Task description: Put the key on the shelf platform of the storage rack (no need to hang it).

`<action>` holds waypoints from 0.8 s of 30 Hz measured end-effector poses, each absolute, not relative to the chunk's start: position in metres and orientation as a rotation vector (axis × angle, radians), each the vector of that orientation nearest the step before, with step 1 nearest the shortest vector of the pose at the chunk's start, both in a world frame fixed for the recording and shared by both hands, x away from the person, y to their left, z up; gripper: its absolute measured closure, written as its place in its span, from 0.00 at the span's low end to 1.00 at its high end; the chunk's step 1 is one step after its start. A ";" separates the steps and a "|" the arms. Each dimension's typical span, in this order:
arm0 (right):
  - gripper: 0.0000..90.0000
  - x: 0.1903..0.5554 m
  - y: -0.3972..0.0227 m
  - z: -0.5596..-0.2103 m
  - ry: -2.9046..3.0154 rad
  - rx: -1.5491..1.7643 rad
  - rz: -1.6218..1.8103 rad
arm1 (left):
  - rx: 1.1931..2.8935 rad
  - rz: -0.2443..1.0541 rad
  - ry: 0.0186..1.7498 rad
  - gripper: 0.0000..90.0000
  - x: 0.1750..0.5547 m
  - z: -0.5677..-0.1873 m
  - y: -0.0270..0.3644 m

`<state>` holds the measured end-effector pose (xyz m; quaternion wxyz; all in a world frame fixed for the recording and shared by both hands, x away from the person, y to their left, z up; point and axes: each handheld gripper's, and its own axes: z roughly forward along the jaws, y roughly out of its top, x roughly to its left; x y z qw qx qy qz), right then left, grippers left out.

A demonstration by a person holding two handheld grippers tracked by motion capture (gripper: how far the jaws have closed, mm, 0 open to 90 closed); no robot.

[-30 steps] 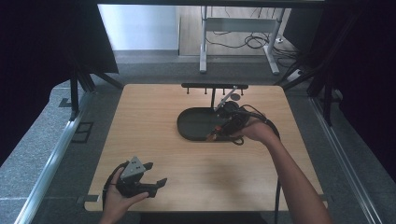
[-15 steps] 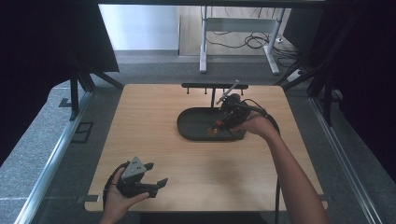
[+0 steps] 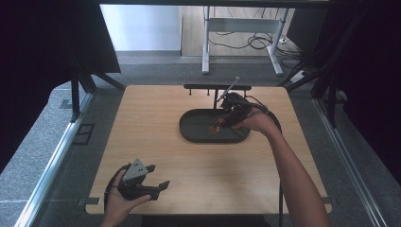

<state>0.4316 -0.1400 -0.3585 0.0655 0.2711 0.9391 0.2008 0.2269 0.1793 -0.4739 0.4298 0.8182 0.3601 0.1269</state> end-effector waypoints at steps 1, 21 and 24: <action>0.74 0.433 -0.140 -0.359 2.834 0.810 0.602 | 2.042 0.317 0.898 0.25 0.227 -0.474 0.180; 0.74 0.455 -0.125 -0.367 2.837 0.807 0.580 | 2.036 0.318 0.901 0.24 0.227 -0.474 0.181; 0.74 0.459 -0.126 -0.370 2.836 0.813 0.574 | 2.036 0.315 0.901 0.24 0.228 -0.475 0.182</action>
